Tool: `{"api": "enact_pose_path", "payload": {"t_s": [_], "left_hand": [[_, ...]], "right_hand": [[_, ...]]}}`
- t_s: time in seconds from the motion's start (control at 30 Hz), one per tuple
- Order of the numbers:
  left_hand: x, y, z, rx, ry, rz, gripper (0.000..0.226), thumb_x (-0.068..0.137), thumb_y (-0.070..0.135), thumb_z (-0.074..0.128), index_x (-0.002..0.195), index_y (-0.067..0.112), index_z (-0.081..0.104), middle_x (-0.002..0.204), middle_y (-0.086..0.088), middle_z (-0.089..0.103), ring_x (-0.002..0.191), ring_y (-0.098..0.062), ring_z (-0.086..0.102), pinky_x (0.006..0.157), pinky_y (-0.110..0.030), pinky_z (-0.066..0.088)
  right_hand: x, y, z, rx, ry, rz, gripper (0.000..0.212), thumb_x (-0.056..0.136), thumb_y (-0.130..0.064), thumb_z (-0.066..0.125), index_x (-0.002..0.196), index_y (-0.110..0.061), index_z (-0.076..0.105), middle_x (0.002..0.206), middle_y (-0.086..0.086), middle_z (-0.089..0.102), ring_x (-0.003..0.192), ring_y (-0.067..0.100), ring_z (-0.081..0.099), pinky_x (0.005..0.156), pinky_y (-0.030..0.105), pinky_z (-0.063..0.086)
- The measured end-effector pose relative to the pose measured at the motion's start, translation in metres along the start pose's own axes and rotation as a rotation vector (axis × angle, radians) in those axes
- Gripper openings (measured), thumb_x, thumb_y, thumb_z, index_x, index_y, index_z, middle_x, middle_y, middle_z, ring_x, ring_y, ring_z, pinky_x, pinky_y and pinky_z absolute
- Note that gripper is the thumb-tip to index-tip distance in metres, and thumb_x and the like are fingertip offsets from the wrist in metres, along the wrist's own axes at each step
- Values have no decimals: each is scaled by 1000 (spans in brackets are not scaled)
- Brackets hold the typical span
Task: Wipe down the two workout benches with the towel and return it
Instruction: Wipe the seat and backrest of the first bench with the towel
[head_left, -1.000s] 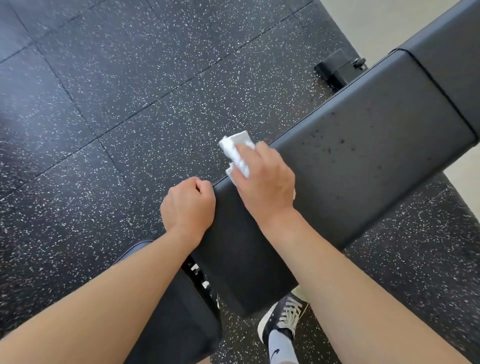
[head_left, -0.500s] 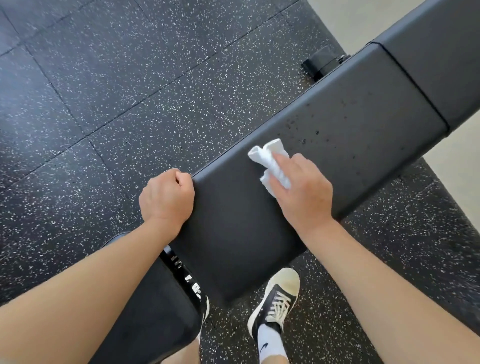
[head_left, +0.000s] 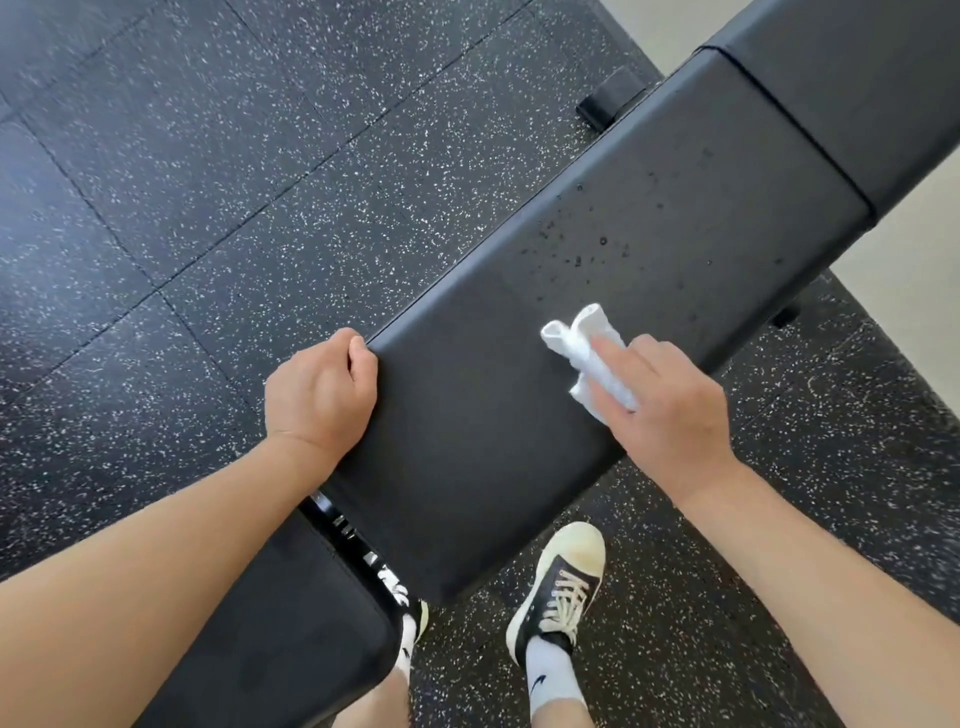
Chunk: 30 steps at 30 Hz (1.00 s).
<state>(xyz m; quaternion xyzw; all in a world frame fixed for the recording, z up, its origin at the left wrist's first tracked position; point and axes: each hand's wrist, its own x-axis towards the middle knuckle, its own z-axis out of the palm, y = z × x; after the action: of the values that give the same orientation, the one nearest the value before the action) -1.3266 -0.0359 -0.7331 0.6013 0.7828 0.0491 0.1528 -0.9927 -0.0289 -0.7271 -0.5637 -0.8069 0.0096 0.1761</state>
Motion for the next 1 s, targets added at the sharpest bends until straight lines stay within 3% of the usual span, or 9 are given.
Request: {"api": "enact_pose_path", "payload": {"t_s": [0.13, 0.3, 0.37, 0.47, 0.53, 0.63, 0.73, 0.9, 1.0], "left_hand": [[2, 1, 0, -6, -10, -25, 40, 96, 38, 22, 78, 14, 48, 58, 7, 39, 62, -33, 42, 61, -38, 30], [1, 2, -3, -12, -22, -23, 38, 96, 37, 22, 75, 16, 47, 58, 3, 45, 58, -27, 40, 60, -38, 30], [2, 3, -2, -10, -21, -26, 37, 95, 36, 23, 74, 16, 46, 57, 2, 45, 56, -24, 37, 60, -38, 30], [2, 2, -1, 3, -24, -22, 36, 96, 36, 23, 75, 18, 46, 57, 3, 44, 55, -25, 38, 60, -38, 30], [2, 1, -1, 16, -22, -19, 33, 95, 35, 23, 75, 19, 45, 56, 5, 41, 57, -31, 38, 59, -38, 29], [2, 0, 0, 28, -19, -16, 33, 95, 35, 23, 77, 20, 46, 56, 7, 39, 60, -33, 38, 60, -39, 30], [2, -1, 1, 26, -19, -15, 38, 95, 36, 22, 85, 17, 54, 57, 8, 38, 62, -33, 41, 62, -39, 31], [2, 0, 0, 14, -15, -28, 40, 95, 37, 23, 87, 17, 57, 57, 5, 42, 62, -34, 44, 61, -39, 33], [2, 2, -1, 15, -21, -40, 40, 94, 38, 22, 84, 18, 56, 58, 3, 44, 63, -35, 45, 61, -39, 33]], "right_hand": [[-11, -38, 9, -6, -1, 234, 39, 91, -41, 63, 127, -26, 67, 88, -5, 49, 75, 19, 43, 58, 34, 39], [-38, -143, 13, 168, -167, -238, 38, 81, -31, 75, 118, -25, 75, 85, -3, 62, 66, 21, 50, 53, 36, 44], [-35, -139, 10, 228, -163, -360, 35, 78, -29, 80, 112, -24, 77, 82, -3, 60, 65, 20, 50, 51, 34, 41], [-18, -92, 8, 53, -163, -439, 46, 90, -44, 71, 135, -35, 65, 100, -8, 68, 72, 19, 56, 58, 34, 49], [-1, -43, 7, -20, -51, -249, 53, 92, -44, 70, 142, -33, 56, 100, -6, 68, 70, 20, 55, 59, 34, 51], [14, 4, -5, 14, -28, 163, 45, 90, -43, 68, 131, -26, 66, 84, -5, 52, 71, 17, 45, 53, 32, 43], [10, -18, 1, 31, -42, 324, 41, 88, -42, 65, 125, -24, 67, 87, -1, 52, 75, 22, 47, 55, 35, 41], [-8, -130, 17, 174, -158, -18, 42, 78, -39, 71, 118, -26, 72, 88, -1, 60, 70, 24, 53, 56, 38, 42], [-9, -141, 18, 268, -177, -122, 40, 73, -39, 82, 109, -23, 74, 86, -3, 58, 70, 20, 51, 53, 33, 42]]}}
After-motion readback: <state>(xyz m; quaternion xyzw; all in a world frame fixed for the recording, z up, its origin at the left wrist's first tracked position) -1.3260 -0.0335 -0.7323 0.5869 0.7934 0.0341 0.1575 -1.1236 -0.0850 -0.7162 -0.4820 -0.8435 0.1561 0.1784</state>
